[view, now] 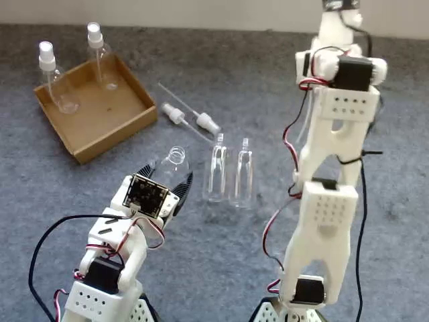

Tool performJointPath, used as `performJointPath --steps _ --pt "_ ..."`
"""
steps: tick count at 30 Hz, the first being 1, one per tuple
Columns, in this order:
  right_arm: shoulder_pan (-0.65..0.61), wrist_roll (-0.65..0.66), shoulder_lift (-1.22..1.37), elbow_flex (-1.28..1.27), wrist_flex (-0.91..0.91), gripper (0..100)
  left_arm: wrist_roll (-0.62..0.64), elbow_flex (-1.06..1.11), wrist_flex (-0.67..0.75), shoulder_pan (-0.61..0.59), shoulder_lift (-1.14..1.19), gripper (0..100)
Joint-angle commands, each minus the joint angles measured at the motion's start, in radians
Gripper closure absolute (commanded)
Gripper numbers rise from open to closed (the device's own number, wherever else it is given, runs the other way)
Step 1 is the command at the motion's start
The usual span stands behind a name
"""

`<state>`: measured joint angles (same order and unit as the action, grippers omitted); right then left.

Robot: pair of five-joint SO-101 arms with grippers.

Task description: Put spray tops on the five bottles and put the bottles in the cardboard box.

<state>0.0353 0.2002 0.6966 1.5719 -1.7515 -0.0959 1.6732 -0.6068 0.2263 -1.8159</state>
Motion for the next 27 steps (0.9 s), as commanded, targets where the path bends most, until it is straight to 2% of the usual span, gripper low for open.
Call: performJointPath --steps 1,18,27 --pt "0.004 -0.003 -0.331 -0.242 -0.019 92.6 0.003 0.018 0.029 0.008 -0.007 90" --pt "0.004 -0.002 -1.268 -1.153 -0.004 92.6 0.003 0.019 0.029 0.008 -0.007 90" --pt "0.005 0.000 -1.601 -1.770 0.314 92.6 0.003 0.021 0.029 0.008 -0.007 90"
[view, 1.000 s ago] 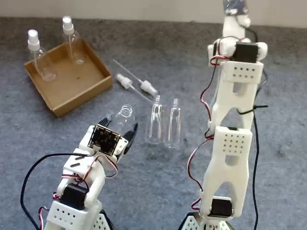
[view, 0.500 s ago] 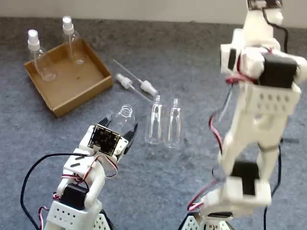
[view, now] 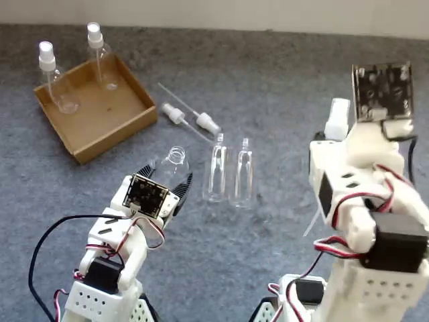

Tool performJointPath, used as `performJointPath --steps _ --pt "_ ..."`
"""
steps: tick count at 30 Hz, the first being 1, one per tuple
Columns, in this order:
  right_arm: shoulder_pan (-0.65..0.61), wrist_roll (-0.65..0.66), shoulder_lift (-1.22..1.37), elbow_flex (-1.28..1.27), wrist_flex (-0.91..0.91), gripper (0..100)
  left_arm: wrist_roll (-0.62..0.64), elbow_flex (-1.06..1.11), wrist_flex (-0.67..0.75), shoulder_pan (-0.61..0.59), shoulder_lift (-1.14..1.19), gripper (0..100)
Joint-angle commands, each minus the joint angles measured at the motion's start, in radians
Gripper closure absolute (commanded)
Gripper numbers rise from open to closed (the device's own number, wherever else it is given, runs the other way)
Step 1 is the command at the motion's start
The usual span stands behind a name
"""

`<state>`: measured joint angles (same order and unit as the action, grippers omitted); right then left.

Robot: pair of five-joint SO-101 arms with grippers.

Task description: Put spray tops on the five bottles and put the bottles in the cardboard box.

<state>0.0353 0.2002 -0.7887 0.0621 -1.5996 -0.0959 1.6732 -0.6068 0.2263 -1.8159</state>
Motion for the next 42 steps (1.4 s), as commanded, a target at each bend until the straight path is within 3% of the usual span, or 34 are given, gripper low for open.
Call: performJointPath --steps 1,7,19,29,42 --pt "0.005 0.011 -0.137 -0.340 0.200 92.6 0.003 0.021 0.029 0.008 -0.007 90" --pt "0.013 0.212 -0.211 -0.800 0.460 92.6 0.003 0.021 0.029 0.008 -0.007 90" --pt "0.012 0.339 -0.211 -1.346 0.883 92.6 0.003 0.021 0.028 0.008 -0.007 90" --pt "0.008 0.342 -0.194 -1.405 0.914 92.5 0.003 0.021 0.025 0.008 -0.005 90" --pt "-0.010 0.279 0.171 -1.227 0.915 92.0 0.003 0.021 0.023 0.008 -0.005 90"
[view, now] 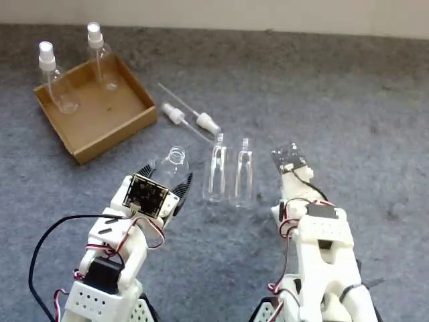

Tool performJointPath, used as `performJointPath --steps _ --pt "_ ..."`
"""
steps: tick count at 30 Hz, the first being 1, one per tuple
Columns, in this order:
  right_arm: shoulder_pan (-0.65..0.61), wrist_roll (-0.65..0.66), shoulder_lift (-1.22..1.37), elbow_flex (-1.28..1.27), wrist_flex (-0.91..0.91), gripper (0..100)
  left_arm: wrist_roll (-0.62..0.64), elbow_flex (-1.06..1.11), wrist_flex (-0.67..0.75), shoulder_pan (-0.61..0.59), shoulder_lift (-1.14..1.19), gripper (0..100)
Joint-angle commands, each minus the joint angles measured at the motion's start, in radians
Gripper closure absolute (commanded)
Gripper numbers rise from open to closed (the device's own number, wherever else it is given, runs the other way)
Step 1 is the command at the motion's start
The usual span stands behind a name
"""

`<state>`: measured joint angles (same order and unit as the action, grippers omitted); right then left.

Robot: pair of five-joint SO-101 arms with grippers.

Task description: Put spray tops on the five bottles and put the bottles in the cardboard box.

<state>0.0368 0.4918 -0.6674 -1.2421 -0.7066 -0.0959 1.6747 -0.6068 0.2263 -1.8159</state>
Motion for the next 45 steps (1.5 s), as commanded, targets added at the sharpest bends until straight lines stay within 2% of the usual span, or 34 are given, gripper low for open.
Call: performJointPath --steps 1,7,11,16,21,33,37,45 --pt "-0.012 -0.012 0.061 0.081 0.022 90.6 0.003 0.019 0.023 0.008 -0.005 90" --pt "-0.013 -0.012 0.064 0.081 0.021 77.1 0.003 0.019 0.023 0.008 -0.005 90" --pt "-0.013 -0.012 0.074 0.113 -0.002 77.0 0.003 0.019 0.023 0.008 -0.005 90" --pt "-0.015 -0.017 0.117 0.292 -0.199 77.0 0.003 0.019 0.023 0.008 -0.005 90" --pt "-0.021 -0.015 0.232 0.420 -0.289 77.0 0.003 0.019 0.023 0.008 -0.005 90" --pt "-0.027 -0.020 0.526 0.461 -0.262 77.1 0.003 0.019 0.021 0.008 -0.005 90" --pt "-0.025 -0.020 0.536 0.458 -0.163 77.1 0.003 0.019 0.021 0.008 -0.005 90" --pt "-0.028 -0.020 0.536 0.460 -0.159 77.2 0.003 0.019 0.025 0.008 -0.005 90"
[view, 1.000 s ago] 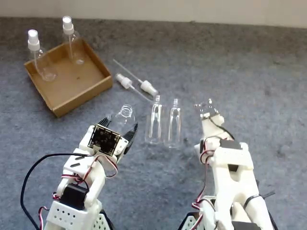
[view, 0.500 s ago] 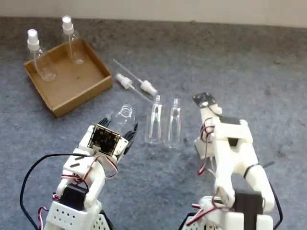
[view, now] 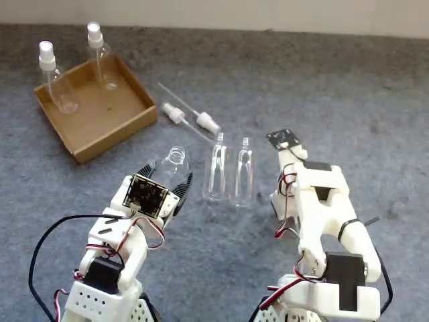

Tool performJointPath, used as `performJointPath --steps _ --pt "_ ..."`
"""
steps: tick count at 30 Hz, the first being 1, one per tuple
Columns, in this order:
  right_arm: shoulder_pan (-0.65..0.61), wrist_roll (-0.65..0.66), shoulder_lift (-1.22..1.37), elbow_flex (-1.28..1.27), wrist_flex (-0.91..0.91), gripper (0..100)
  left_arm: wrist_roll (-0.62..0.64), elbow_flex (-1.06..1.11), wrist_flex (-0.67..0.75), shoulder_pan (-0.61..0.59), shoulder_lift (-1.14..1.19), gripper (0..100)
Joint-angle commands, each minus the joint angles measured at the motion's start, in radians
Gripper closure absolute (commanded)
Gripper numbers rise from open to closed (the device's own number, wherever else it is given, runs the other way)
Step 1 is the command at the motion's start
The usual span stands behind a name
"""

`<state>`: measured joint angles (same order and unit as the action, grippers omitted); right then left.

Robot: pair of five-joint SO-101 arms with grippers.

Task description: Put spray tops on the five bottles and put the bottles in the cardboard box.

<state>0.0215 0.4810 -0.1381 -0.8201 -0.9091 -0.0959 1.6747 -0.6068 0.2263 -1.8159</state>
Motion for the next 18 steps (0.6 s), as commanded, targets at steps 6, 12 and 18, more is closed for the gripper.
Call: performJointPath --steps 6,12,18 --pt "-0.013 -0.005 0.007 0.036 0.044 90.9 0.003 0.019 0.025 0.008 -0.005 90" --pt "-0.008 -0.006 0.004 0.039 0.042 95.7 0.005 0.019 0.023 0.010 -0.005 90" --pt "-0.015 -0.009 -0.134 0.056 -0.001 95.7 0.008 0.019 0.026 0.021 -0.005 90"
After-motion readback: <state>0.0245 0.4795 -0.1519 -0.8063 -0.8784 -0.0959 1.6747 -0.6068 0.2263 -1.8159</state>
